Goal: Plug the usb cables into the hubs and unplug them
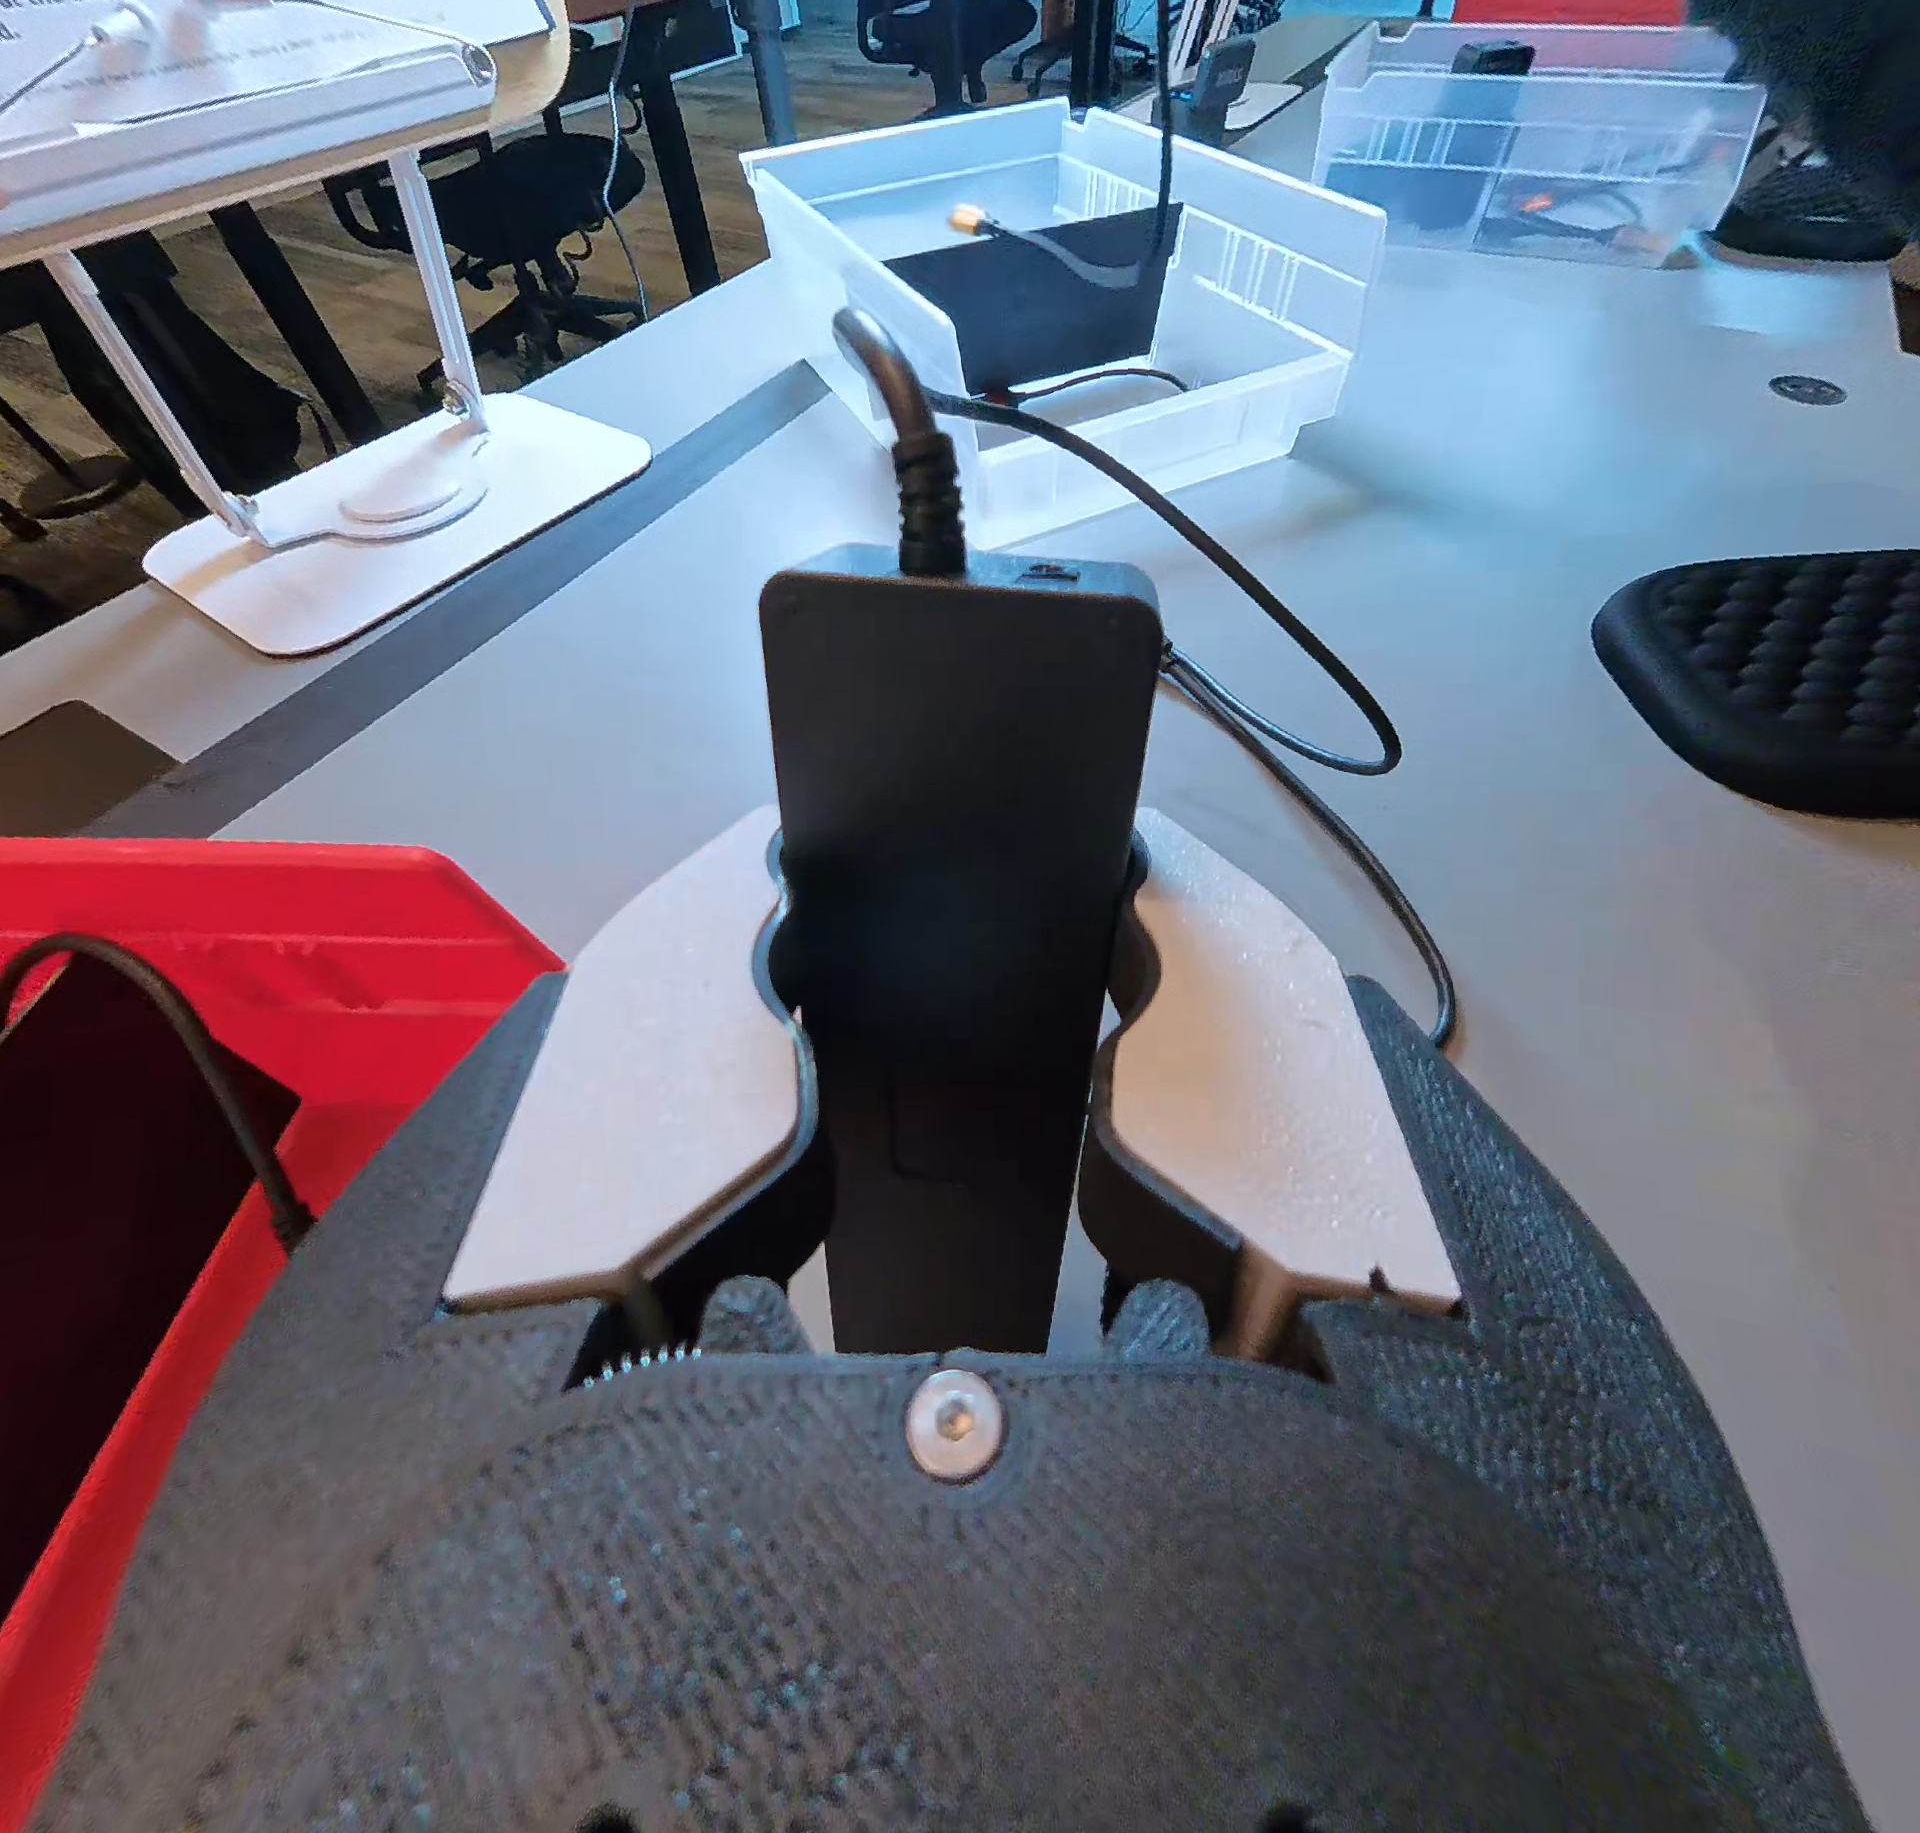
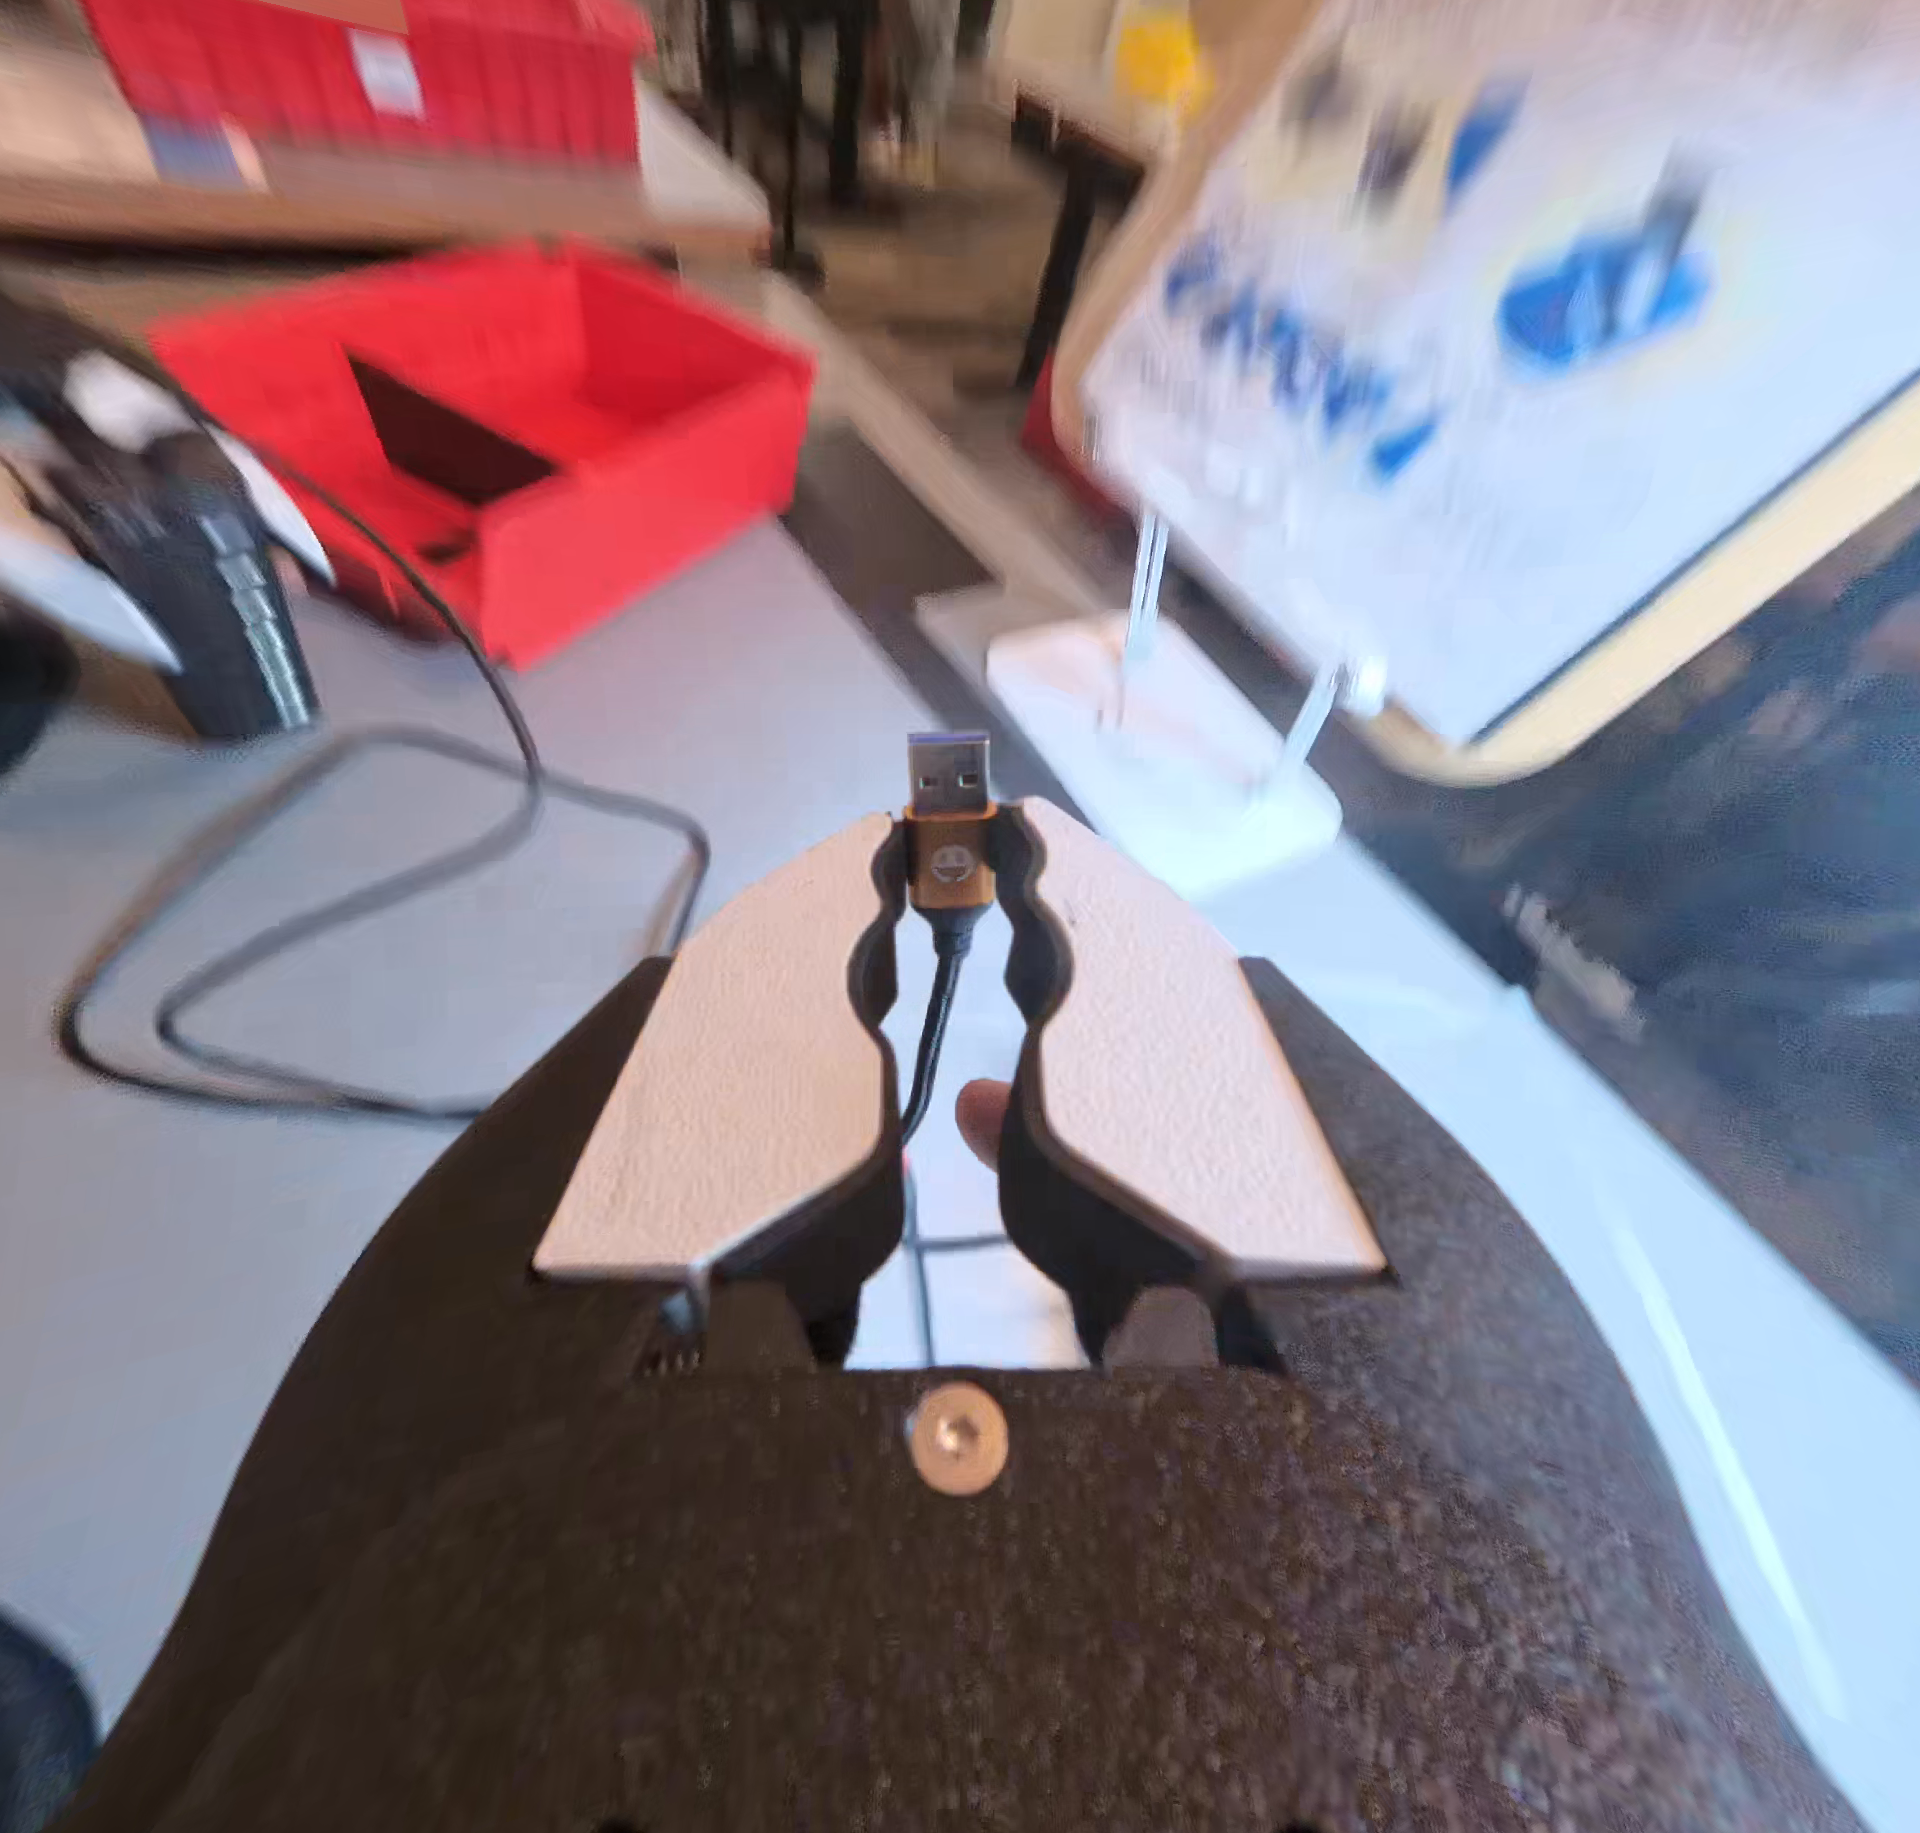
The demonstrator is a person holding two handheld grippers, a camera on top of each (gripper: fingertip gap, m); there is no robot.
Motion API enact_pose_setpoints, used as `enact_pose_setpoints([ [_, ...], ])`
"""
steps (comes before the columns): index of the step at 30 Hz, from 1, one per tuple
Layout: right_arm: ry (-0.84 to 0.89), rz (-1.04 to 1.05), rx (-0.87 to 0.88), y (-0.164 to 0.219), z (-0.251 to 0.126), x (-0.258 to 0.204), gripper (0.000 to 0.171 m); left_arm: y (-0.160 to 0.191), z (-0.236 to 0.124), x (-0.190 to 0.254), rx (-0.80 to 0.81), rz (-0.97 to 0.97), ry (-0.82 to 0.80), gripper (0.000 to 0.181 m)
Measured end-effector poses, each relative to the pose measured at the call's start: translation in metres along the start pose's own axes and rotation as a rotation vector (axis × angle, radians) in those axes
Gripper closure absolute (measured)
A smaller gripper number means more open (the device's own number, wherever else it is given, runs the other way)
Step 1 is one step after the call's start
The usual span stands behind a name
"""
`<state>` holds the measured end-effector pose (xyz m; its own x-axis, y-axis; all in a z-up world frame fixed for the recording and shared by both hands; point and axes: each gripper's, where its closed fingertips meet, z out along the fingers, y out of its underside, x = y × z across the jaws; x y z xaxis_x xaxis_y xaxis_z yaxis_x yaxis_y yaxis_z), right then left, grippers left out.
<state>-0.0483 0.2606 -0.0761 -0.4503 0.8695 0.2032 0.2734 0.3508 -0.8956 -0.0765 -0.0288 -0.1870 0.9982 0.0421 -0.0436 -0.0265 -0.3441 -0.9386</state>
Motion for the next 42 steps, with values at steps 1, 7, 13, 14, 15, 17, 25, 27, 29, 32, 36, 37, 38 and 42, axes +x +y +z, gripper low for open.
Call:
enact_pose_setpoints([
  [1, 0.032, 0.006, -0.118, 0.034, 0.007, 0.009, 0.155, -0.001, 0.0, 0.0, 0.006, -0.002, 0.002, 0.124],
  [7, 0.199, -0.051, -0.495, 0.122, 0.001, 0.04, 0.121, -0.009, -0.002, 0.003, 0.046, -0.027, 0.026, 0.124],
  [13, 0.279, -0.004, -0.282, 0.054, -0.013, 0.049, 0.122, -0.008, 0.0, 0.008, 0.041, -0.006, 0.031, 0.124],
  [14, 0.34, -0.008, -0.305, 0.053, -0.017, 0.059, 0.123, -0.008, 0.001, 0.009, 0.04, -0.004, 0.033, 0.124],
  [15, 0.398, -0.02, -0.347, 0.057, -0.021, 0.07, 0.125, -0.008, 0.001, 0.009, 0.038, -0.002, 0.036, 0.124],
  [17, 0.463, -0.014, -0.462, 0.076, -0.025, 0.087, 0.125, -0.007, 0.002, 0.011, 0.036, 0.002, 0.04, 0.124],
  [25, 0.332, 0.26, -0.603, 0.15, 0.018, 0.102, 0.169, -0.005, 0.003, 0.015, 0.025, 0.017, 0.054, 0.124],
  [27, 0.249, 0.151, -0.563, 0.134, 0.039, 0.081, 0.171, -0.005, 0.004, 0.016, 0.024, 0.023, 0.056, 0.124],
  [29, 0.2, 0.039, -0.579, 0.125, 0.052, 0.061, 0.171, -0.004, 0.005, 0.016, 0.023, 0.013, 0.065, 0.124],
  [32, 0.136, -0.059, -0.541, 0.104, 0.06, 0.037, 0.152, -0.002, 0.006, 0.017, 0.019, 0.011, 0.069, 0.124],
  [36, -0.084, -0.129, -0.603, 0.1, 0.053, -0.013, 0.123, -0.005, 0.006, 0.019, 0.03, 0.017, 0.075, 0.124],
  [37, -0.146, -0.144, -0.591, 0.097, 0.052, -0.03, 0.119, -0.007, 0.006, 0.021, 0.037, 0.019, 0.081, 0.124],
  [38, -0.211, -0.162, -0.549, 0.089, 0.053, -0.05, 0.116, -0.009, 0.005, 0.023, 0.047, 0.023, 0.089, 0.124],
  [42, -0.448, -0.196, -0.294, 0.037, 0.054, -0.142, 0.108, -0.014, 0.006, 0.037, 0.066, 0.063, 0.128, 0.124],
])
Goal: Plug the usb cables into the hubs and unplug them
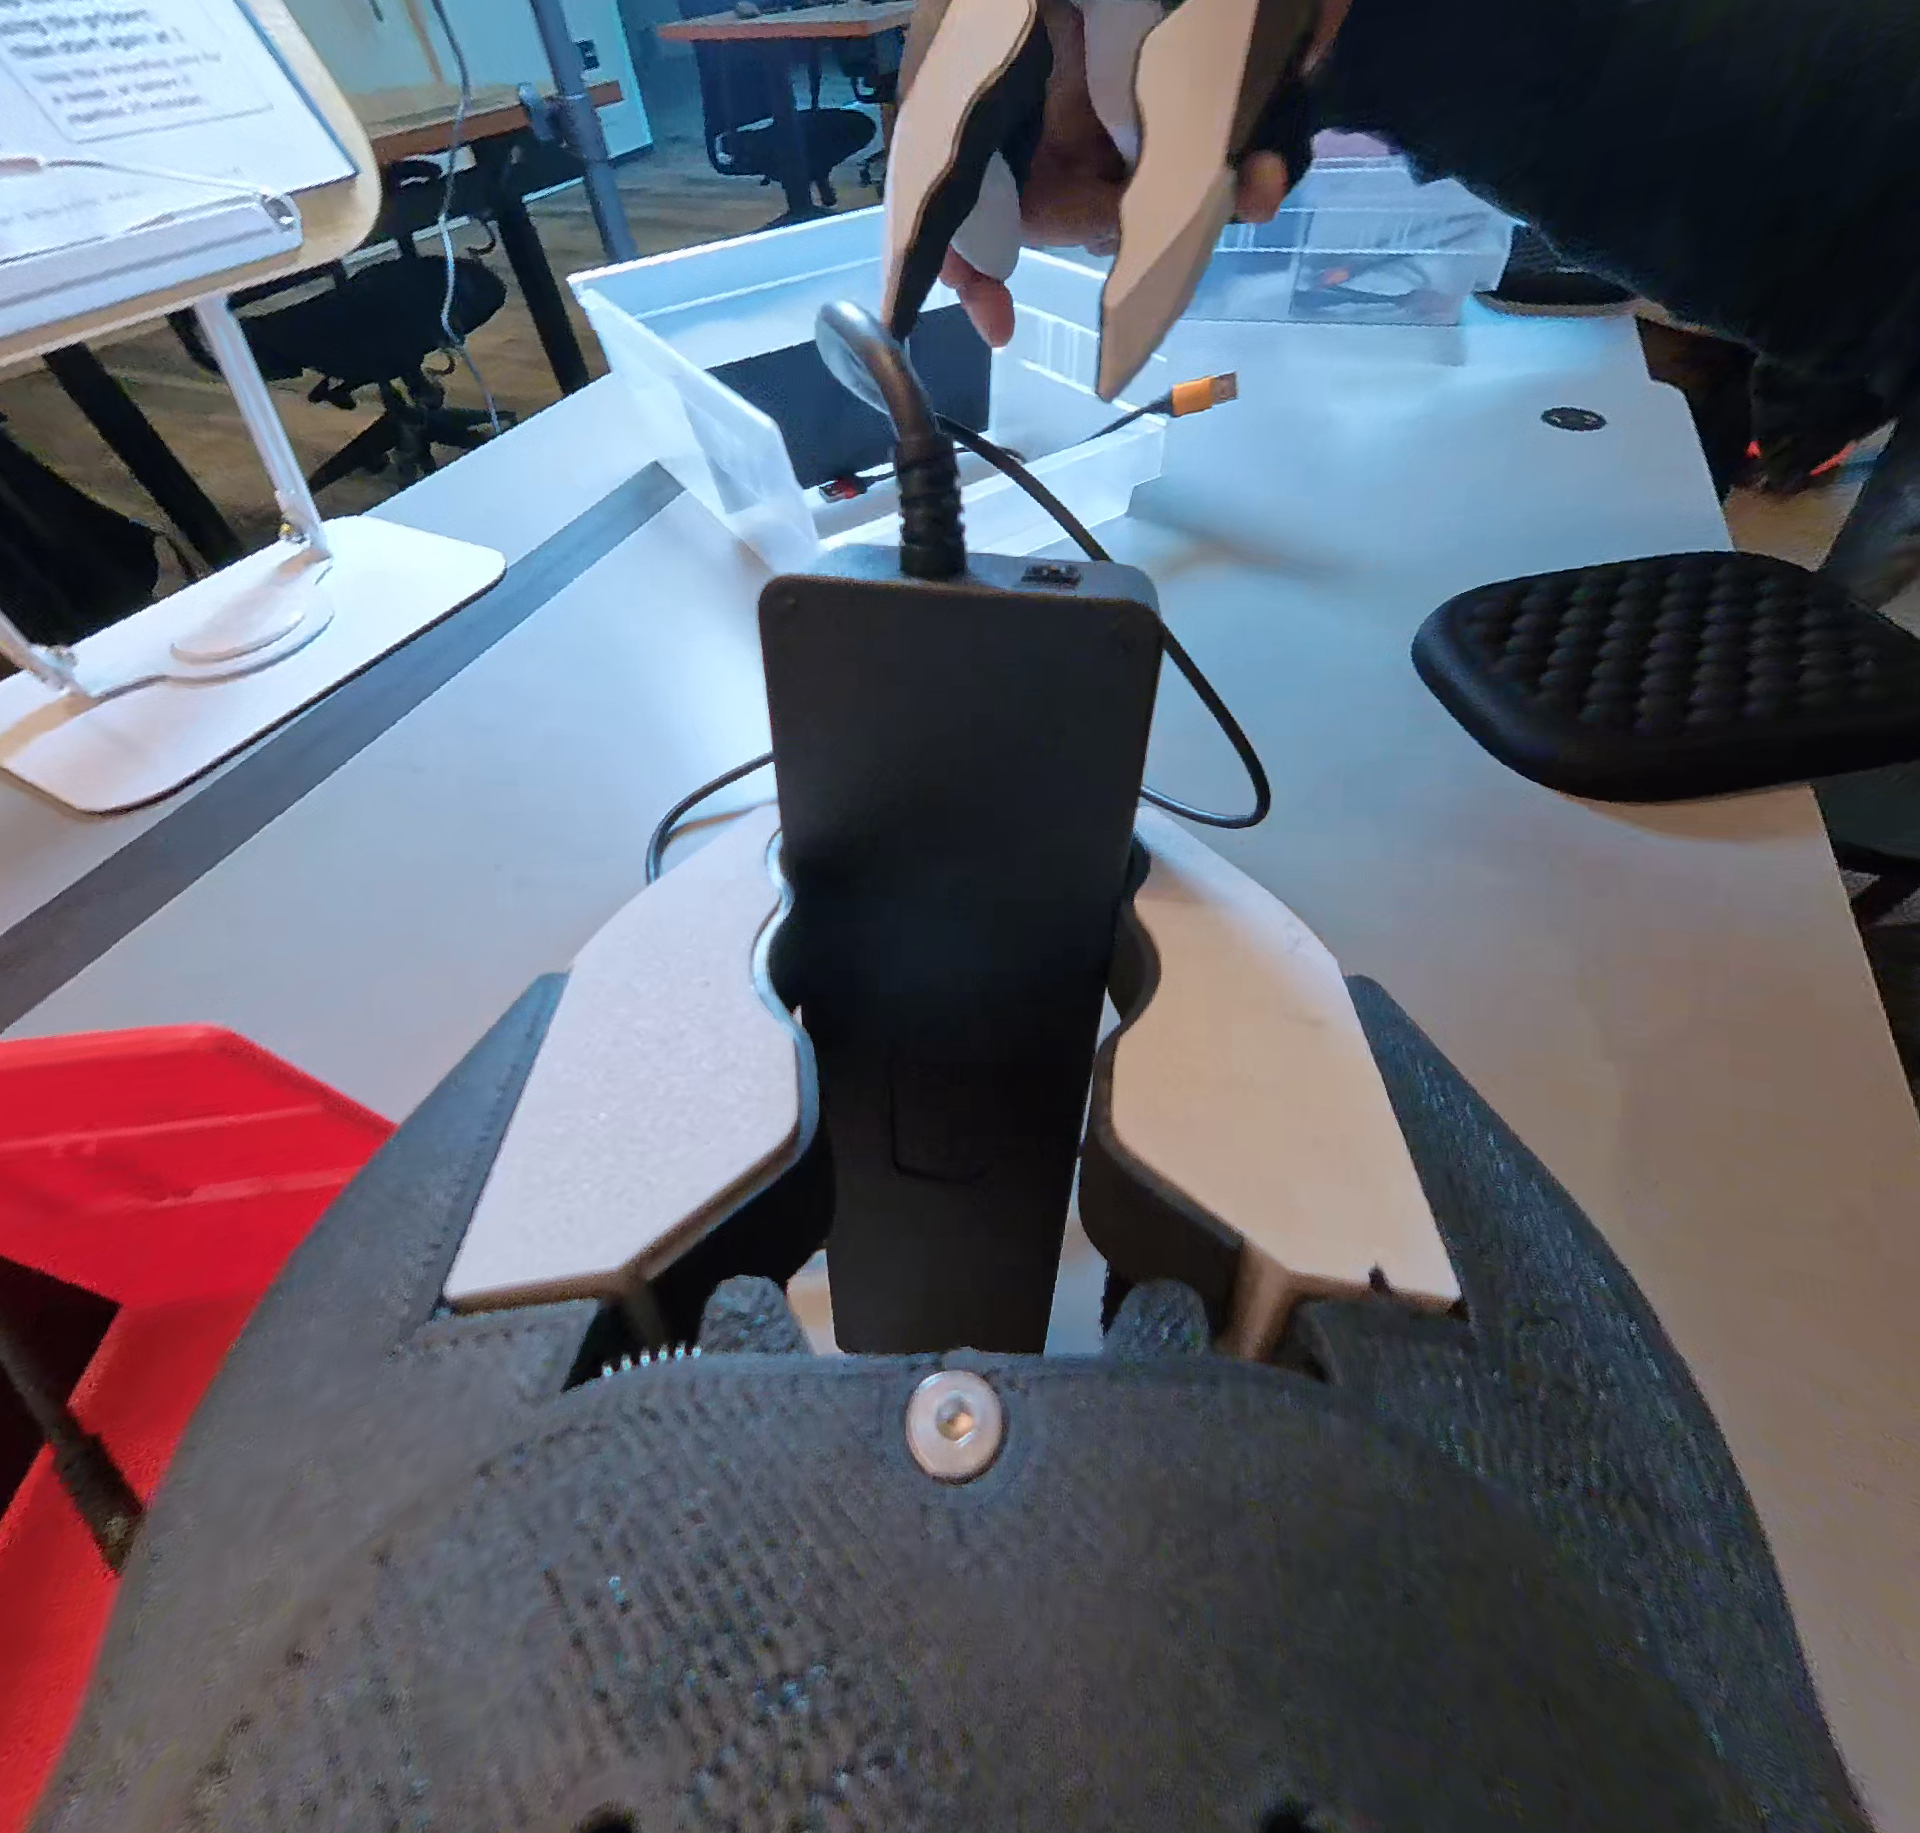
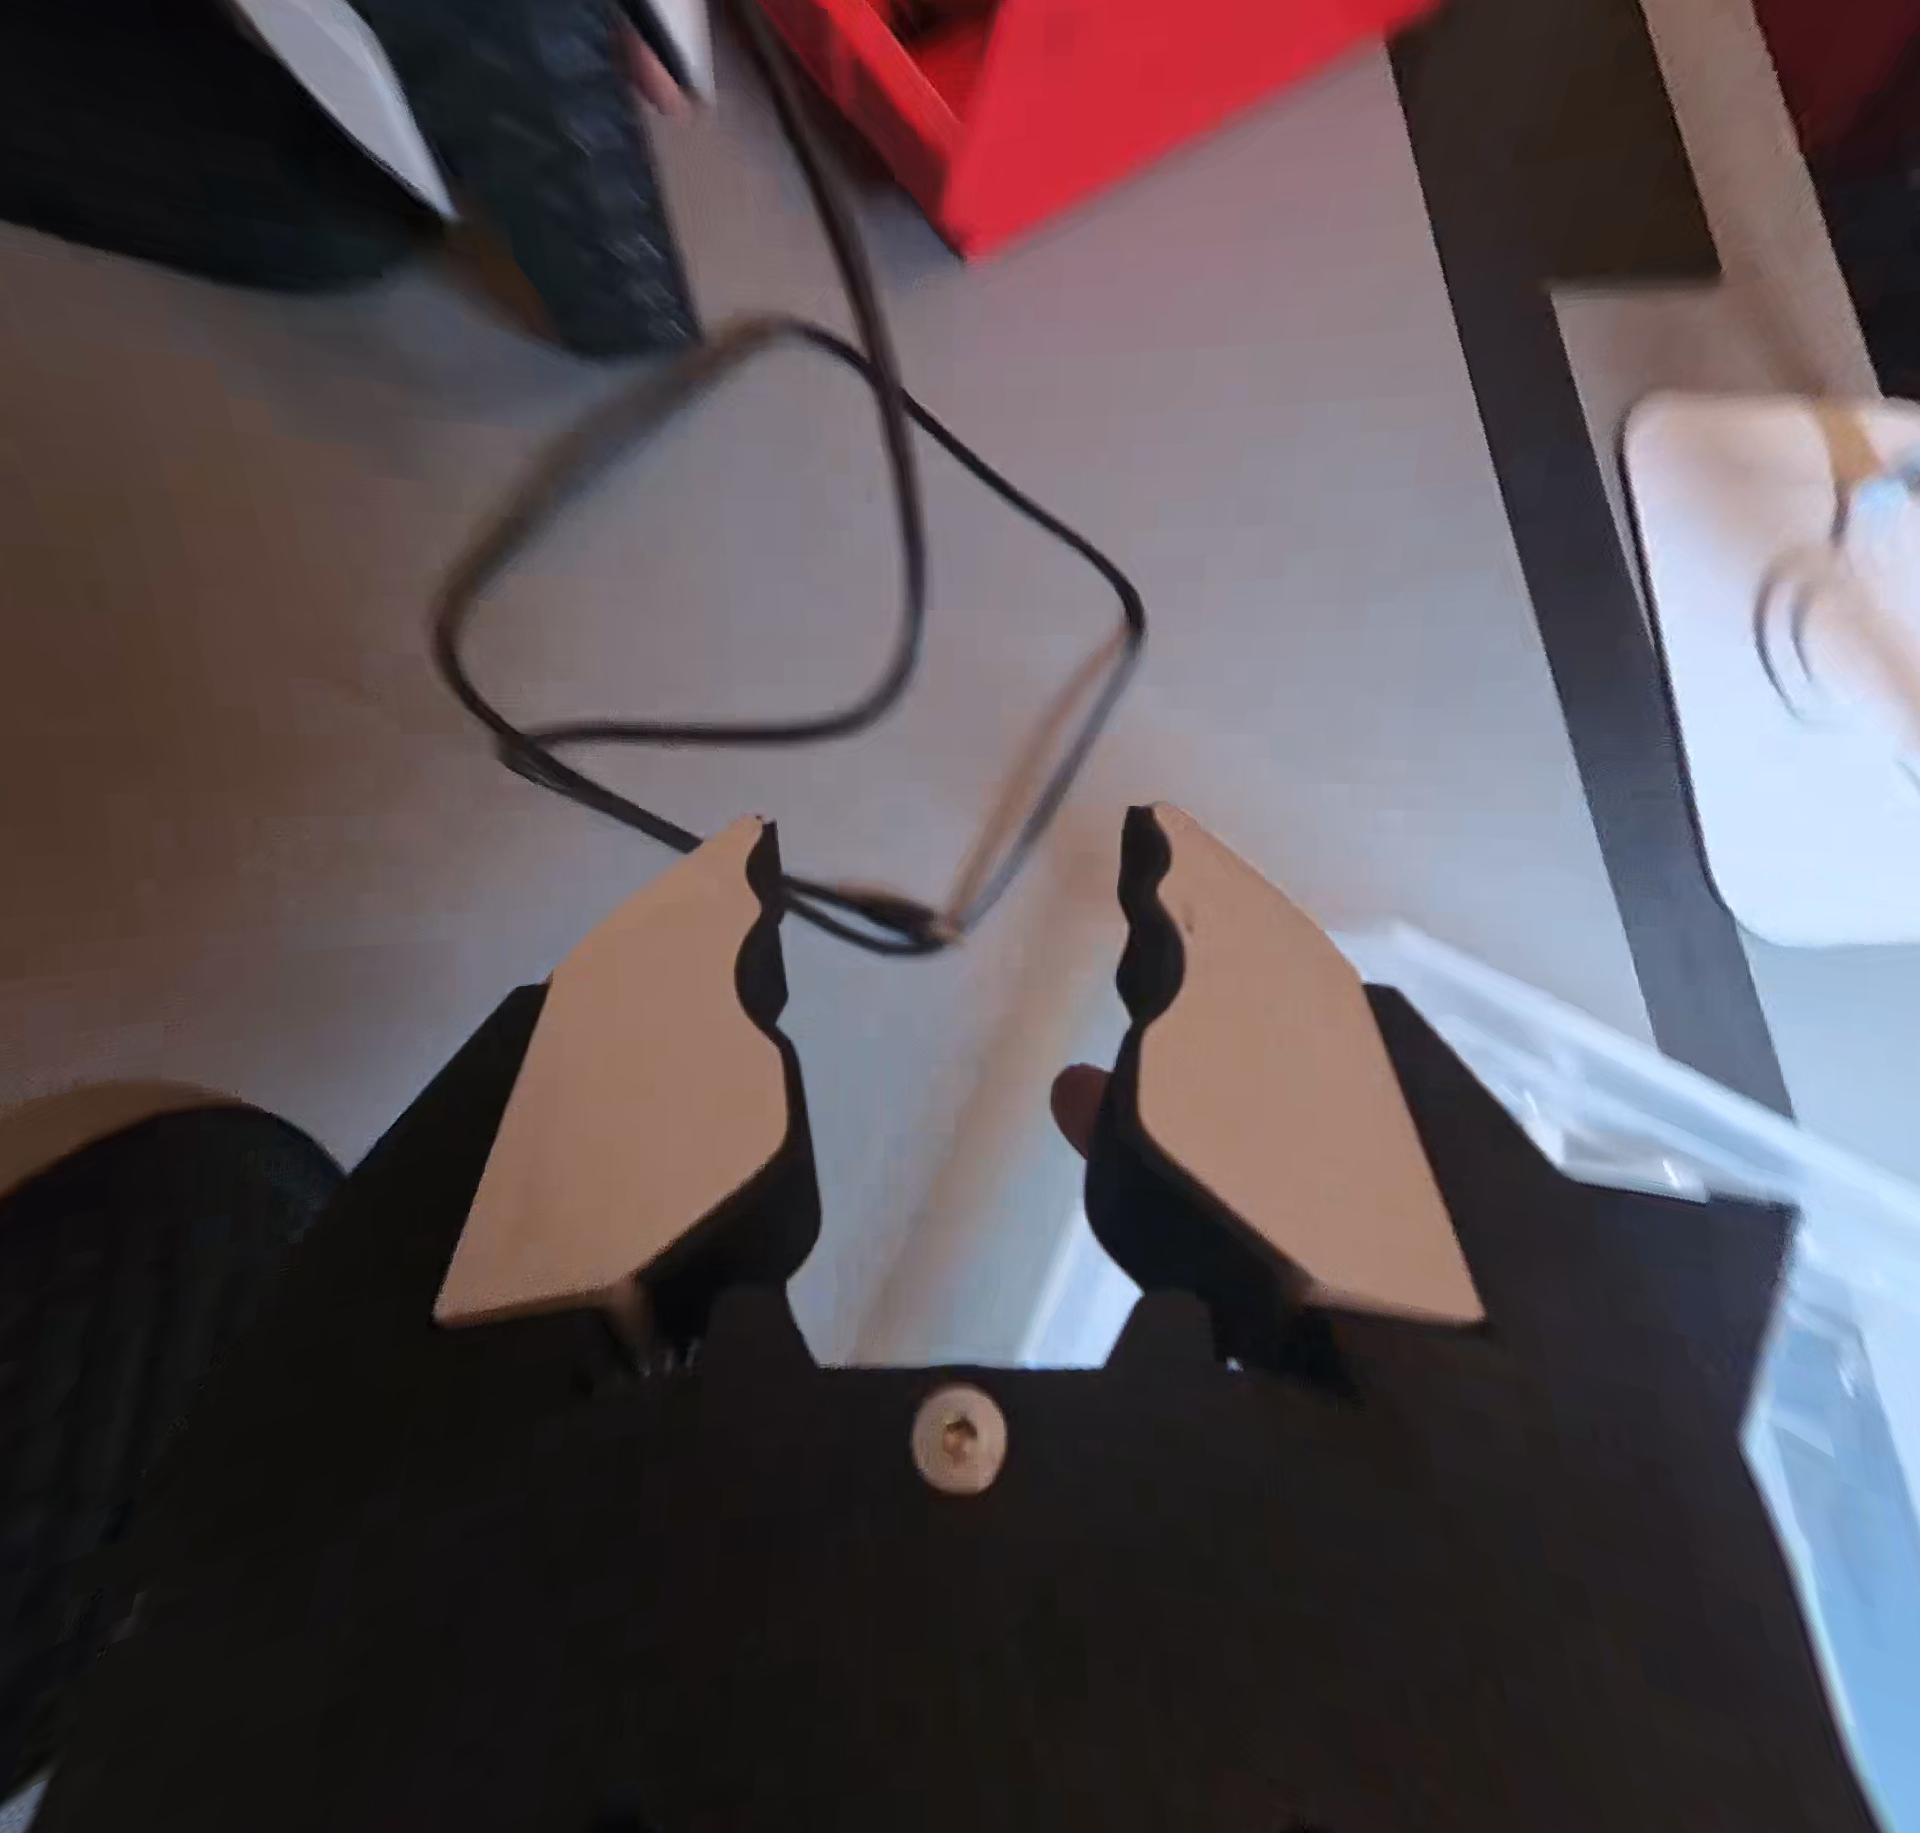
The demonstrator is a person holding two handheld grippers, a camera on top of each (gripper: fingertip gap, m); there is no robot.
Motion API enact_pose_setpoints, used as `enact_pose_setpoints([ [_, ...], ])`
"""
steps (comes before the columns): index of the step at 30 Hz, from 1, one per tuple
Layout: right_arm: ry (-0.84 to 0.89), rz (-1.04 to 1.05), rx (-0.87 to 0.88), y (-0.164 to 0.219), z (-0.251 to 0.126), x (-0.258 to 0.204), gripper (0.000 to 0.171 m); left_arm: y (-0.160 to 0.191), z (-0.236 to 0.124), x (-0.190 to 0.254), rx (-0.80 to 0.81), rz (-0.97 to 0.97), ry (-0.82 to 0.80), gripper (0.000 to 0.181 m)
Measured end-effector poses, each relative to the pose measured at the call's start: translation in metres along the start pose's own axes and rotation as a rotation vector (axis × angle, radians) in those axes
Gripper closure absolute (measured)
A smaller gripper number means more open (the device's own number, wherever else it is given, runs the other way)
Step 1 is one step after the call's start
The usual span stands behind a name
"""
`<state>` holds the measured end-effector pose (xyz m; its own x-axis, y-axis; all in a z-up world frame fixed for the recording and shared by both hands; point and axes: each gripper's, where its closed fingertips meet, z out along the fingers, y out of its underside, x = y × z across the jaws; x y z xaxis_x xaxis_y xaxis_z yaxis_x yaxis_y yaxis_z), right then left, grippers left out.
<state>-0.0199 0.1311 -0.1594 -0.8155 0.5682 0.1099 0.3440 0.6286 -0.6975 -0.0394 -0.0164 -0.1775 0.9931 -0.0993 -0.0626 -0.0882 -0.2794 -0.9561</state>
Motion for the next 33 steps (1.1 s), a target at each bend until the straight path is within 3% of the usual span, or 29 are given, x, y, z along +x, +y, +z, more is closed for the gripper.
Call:
enact_pose_setpoints([
  [6, 0.026, -0.198, 0.127, -0.071, 0.033, -0.065, 0.096, -0.012, 0.01, 0.029, 0.055, 0.066, 0.061, 0.124],
  [13, 0.024, -0.241, 0.129, -0.086, 0.066, -0.091, 0.089, -0.048, -0.007, 0.056, 0.308, -0.067, 0.274, 0.124],
  [18, 0.089, -0.191, 0.04, -0.055, 0.072, -0.055, 0.091, -0.06, -0.027, 0.031, 0.387, -0.163, 0.226, 0.124],
  [21, 0.035, -0.067, -0.097, -0.01, 0.072, -0.03, 0.09, -0.063, -0.04, 0.007, 0.425, -0.233, 0.176, 0.124],
  [27, 0.01, 0.075, -0.412, 0.076, 0.105, -0.003, 0.09, -0.034, -0.028, -0.019, 0.274, -0.275, 0.053, 0.124],
  [33, 0.104, 0.408, -0.431, 0.085, 0.119, 0.017, 0.1, -0.025, -0.022, -0.018, 0.206, -0.241, 0.031, 0.124],
])
